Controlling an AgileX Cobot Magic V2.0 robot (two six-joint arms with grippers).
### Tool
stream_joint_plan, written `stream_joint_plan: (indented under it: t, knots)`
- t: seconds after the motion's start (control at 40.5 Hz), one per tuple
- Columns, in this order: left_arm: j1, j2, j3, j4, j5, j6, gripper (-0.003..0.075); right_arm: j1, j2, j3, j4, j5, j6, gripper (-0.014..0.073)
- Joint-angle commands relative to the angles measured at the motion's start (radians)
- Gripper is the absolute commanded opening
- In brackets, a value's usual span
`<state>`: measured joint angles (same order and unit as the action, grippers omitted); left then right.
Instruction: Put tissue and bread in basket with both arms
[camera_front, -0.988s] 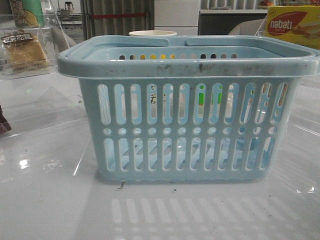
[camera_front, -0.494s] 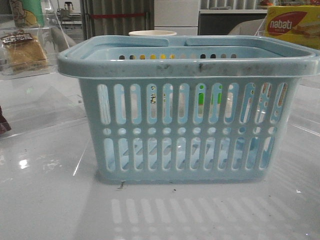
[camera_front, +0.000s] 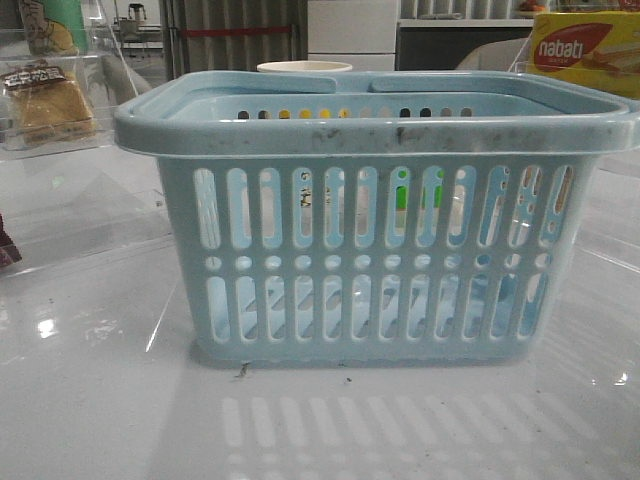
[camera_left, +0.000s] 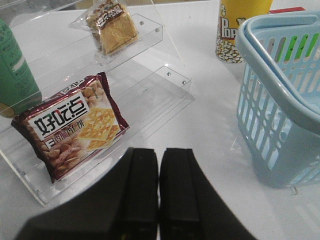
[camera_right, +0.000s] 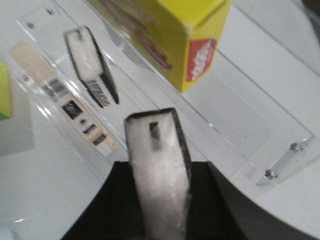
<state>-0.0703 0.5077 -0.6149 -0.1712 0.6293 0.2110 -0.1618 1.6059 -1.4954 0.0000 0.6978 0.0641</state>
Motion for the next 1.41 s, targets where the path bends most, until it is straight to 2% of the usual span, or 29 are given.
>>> stream_joint_plan:
  t: [0.0,0.222,0.395,0.519,0.667,0.79,0.889,0.963,1.185,1.383]
  knots:
    - [-0.001,0.009,-0.027,-0.014,-0.080,-0.006,0.0128,0.059,-0.134,-0.040,0.006,-0.052,-0.040,0.0216]
    - [-0.001,0.009,-0.027,-0.014,-0.080,-0.006,0.0128,0.295,-0.227,-0.040,0.012,-0.039,-0.099,0.0216]
    - [-0.001,0.009,-0.027,-0.014,-0.080,-0.006,0.0128,0.471,-0.195,-0.038,0.028,0.033,-0.099,0.0216]
    - [-0.001,0.009,-0.027,-0.014,-0.080,-0.006,0.0128,0.549,-0.138,-0.038,0.036,0.068,-0.099,0.0216]
    - [-0.001,0.009,-0.027,-0.014,-0.080,-0.006,0.0128,0.577,-0.053,-0.038,0.063,0.086,-0.099,0.0235]
    - [-0.001,0.009,-0.027,-0.014,-0.080,-0.006,0.0128,0.577,0.015,-0.038,0.076,0.098,-0.099,0.0365]
    - [-0.001,0.009,-0.027,-0.014,-0.080,-0.006,0.0128,0.577,0.069,-0.038,0.075,0.104,-0.099,0.0514]
    - [-0.001,0.009,-0.027,-0.014,-0.080,-0.006,0.0128,0.577,0.089,-0.038,0.072,0.103,-0.099,0.0573]
    - [-0.001,0.009,-0.027,-0.014,-0.082,-0.006,0.0133,0.577,0.054,-0.038,0.070,0.099,-0.110,0.0582]
    - [-0.001,0.009,-0.027,-0.014,-0.082,-0.006,0.0133,0.595,-0.091,-0.008,0.070,0.095,-0.174,0.0582]
